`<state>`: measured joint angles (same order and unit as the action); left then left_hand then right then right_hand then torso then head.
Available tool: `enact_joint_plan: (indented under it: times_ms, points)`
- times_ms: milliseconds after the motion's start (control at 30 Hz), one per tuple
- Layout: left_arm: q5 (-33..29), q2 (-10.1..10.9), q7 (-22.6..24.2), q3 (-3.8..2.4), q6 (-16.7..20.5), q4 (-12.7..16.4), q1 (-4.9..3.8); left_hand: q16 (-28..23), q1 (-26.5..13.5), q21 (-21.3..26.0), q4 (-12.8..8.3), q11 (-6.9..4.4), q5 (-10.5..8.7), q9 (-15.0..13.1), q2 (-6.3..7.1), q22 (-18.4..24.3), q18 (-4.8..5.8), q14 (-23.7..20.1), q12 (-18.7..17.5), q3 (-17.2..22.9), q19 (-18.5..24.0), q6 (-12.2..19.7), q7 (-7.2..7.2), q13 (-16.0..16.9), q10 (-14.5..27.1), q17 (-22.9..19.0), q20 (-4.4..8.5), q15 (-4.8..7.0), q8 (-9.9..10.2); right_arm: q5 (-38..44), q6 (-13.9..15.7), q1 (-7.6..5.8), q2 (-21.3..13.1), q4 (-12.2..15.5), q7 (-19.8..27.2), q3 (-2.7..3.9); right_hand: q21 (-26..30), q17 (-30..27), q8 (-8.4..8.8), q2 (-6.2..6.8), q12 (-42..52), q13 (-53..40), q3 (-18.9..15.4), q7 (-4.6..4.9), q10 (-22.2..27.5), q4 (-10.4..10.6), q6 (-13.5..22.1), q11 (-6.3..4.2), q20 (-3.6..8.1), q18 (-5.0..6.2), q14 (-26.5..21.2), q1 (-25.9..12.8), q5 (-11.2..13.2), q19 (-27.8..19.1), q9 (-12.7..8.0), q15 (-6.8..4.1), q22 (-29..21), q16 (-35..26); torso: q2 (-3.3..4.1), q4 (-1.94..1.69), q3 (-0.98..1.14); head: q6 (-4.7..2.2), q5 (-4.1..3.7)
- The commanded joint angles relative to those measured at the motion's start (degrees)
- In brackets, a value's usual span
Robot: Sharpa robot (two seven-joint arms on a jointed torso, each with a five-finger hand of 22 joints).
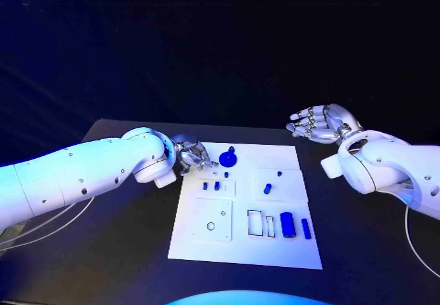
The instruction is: Assemble the parts on the task board
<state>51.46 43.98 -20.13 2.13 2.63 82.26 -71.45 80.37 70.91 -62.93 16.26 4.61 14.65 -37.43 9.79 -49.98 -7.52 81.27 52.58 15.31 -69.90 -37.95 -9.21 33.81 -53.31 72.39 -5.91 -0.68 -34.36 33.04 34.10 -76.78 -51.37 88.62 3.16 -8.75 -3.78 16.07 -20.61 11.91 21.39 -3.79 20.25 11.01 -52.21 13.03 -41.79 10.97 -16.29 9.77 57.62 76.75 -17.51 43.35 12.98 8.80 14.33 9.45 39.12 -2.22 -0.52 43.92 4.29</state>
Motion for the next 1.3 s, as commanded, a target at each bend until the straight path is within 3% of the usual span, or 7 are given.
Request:
enact_joint_plan:
  times_ms: [33, 67, 133, 400, 600, 967, 1300]
  points:
    - [5.32, -0.63, 12.44, 0.40, 5.71, 0.70, 0.07, -3.38, 5.21, 5.38, -0.25, 0.58, 0.33, 1.28, 0.72, 6.68, -2.04, -3.75, -1.73, 1.81, 4.18, 1.05, -0.42, -1.72, 3.85, -5.49, -0.28, -0.44, -0.23, 0.12, -0.34, 0.08, 0.05, -0.11, 1.00, 0.00, 0.31, -0.09, 0.20, -0.12, -0.28, 0.06, 0.02, 4.10, -0.05, -0.32, 0.32, 0.43, 0.01, 0.64, 0.09, -0.51, -0.23, -0.56, -0.08, 0.35, -0.06, -0.33, 0.04, -0.02, -0.04, 0.00, -0.08]
    - [7.06, -0.88, 14.38, 0.61, 6.45, 0.77, 0.16, -6.63, 8.27, 10.37, -0.36, 0.86, 0.29, 2.41, 1.26, 12.27, -2.97, -7.73, -3.73, 3.45, 8.08, 1.36, -0.49, -3.55, 6.18, -10.51, -0.73, -0.76, -0.03, 0.12, -0.35, 0.09, 0.06, -0.15, 1.02, -0.01, 0.29, -0.10, 0.19, -0.13, -0.28, 0.06, 0.04, 4.09, -0.05, -0.34, 0.32, 0.43, 0.00, 0.65, 0.10, -0.48, -0.24, -0.58, -0.08, 0.35, -0.08, -0.34, 0.04, -0.02, -0.03, -0.02, -0.08]
    - [11.65, -1.53, 18.36, 1.05, 8.54, 0.73, 0.71, -11.04, 12.54, 12.88, -0.90, 1.70, 0.07, 4.92, 2.55, 13.56, -2.96, -14.29, -7.45, 6.59, 10.16, 1.96, -1.02, -7.19, 9.15, -17.78, -1.56, -1.61, 1.04, 0.12, -0.37, 0.13, 0.07, -0.23, 1.06, -0.01, 0.28, -0.11, 0.19, -0.16, -0.28, 0.06, 0.06, 4.09, -0.05, -0.37, 0.32, 0.42, 0.00, 0.66, 0.10, -0.44, -0.25, -0.60, -0.09, 0.35, -0.11, -0.35, 0.04, -0.01, -0.07, -0.07, -0.16]
    - [22.70, -4.28, 23.17, 1.71, 9.87, -1.56, 2.63, -11.22, 15.16, 13.53, -1.70, 1.98, -0.23, 10.16, 4.76, 13.66, -2.95, -17.70, -11.61, 9.96, 10.77, 0.84, -0.95, -13.06, 10.07, -22.38, -1.74, -1.82, 2.87, 0.12, -0.51, 0.22, 0.19, -0.31, 1.11, -0.03, 0.24, -0.14, 0.18, -0.19, -0.27, 0.07, 0.10, 4.08, -0.05, -0.44, 0.30, 0.42, 0.00, 0.67, 0.12, -0.35, -0.26, -0.63, -0.10, 0.34, -0.15, -0.38, 0.08, 0.07, -0.10, -0.24, -0.31]
    - [26.78, -5.83, 22.38, 1.87, 7.80, -3.39, 3.17, -10.74, 14.91, 13.51, -1.72, 2.22, -0.34, 11.20, 5.16, 13.57, -2.96, -17.80, -12.43, 9.94, 10.92, 0.44, -0.66, -14.19, 10.78, -22.68, -1.93, -2.06, 3.20, 0.12, -0.56, 0.27, 0.24, -0.31, 1.09, -0.05, 0.23, -0.15, 0.17, -0.21, -0.27, 0.07, 0.11, 4.08, -0.05, -0.45, 0.30, 0.42, 0.00, 0.68, 0.13, -0.33, -0.27, -0.63, -0.10, 0.33, -0.16, -0.38, 0.10, 0.12, -0.09, -0.20, -0.35]
    - [30.30, -7.82, 15.60, 1.91, 2.25, -5.36, 3.34, -8.29, 14.56, 12.92, -1.63, 2.34, -0.38, 13.26, 5.17, 13.20, -3.04, -16.03, -12.58, 9.52, 10.22, -2.11, -0.50, -15.77, 11.02, -21.82, -2.15, -2.19, 3.56, 0.12, -0.70, 0.30, 0.32, -0.32, 1.21, -0.06, 0.13, -0.21, 0.08, -0.31, -0.23, 0.06, 0.22, 4.03, -0.11, -0.59, 0.15, 0.37, 0.00, 0.73, 0.27, -0.17, -0.28, -0.61, -0.11, 0.29, -0.28, -0.41, 0.11, 0.07, 0.00, 0.04, -0.45]
    - [32.61, -9.11, 12.13, 1.91, 0.80, -6.59, 3.34, -8.11, 15.38, 12.58, -2.14, 2.23, -0.30, 14.40, 4.62, 12.93, -3.06, -16.43, -12.51, 10.39, 10.14, -3.53, -0.25, -16.59, 10.48, -23.03, -2.01, -2.06, 3.99, 0.12, -0.81, 0.30, 0.43, -0.29, 1.26, -0.06, -0.09, -0.31, 0.01, -0.38, -0.24, 0.08, 0.28, 3.99, -0.12, -0.67, 0.02, 0.34, 0.03, 0.82, 0.35, -0.13, -0.27, -0.24, -0.13, 0.24, -0.34, -0.49, 0.07, 0.11, 0.00, 0.08, -0.51]
